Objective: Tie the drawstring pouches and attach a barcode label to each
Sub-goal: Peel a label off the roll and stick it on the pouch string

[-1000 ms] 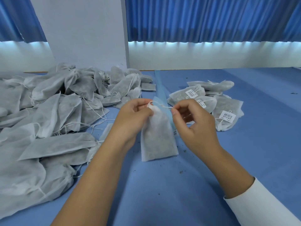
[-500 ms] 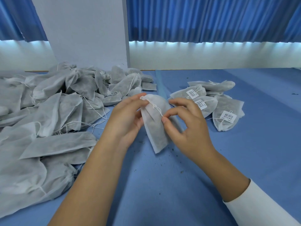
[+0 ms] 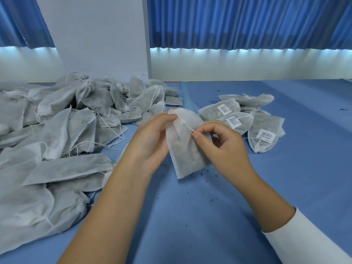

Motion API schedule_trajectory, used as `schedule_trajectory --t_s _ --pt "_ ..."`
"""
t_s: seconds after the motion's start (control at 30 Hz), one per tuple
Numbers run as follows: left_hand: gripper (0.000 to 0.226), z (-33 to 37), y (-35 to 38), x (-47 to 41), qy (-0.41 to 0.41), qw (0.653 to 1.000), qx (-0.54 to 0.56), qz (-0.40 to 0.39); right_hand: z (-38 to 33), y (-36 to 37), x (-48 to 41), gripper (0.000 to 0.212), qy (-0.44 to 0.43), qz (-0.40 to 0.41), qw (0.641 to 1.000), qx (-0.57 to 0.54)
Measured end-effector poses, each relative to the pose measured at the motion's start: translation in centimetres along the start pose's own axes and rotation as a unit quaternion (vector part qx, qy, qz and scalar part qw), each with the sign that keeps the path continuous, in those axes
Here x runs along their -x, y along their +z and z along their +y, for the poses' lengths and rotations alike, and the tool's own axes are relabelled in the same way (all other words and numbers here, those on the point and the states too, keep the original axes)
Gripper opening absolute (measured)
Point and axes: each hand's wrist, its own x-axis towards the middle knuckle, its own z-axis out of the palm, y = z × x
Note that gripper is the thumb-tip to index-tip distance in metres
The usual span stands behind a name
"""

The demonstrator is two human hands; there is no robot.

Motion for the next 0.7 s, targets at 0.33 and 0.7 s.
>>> schedule_trajectory --t_s 0.33,0.7 --pt "0.013 -0.55 0.28 0.43 0.058 0.985 -0.148 0.071 0.04 -0.19 -0.12 0.009 0.059 -0.01 0.998 -0.024" --pt "0.012 -0.75 0.15 0.59 0.094 0.966 -0.212 0.112 0.11 -0.52 -0.13 0.008 -0.003 0.031 1.0 0.004"
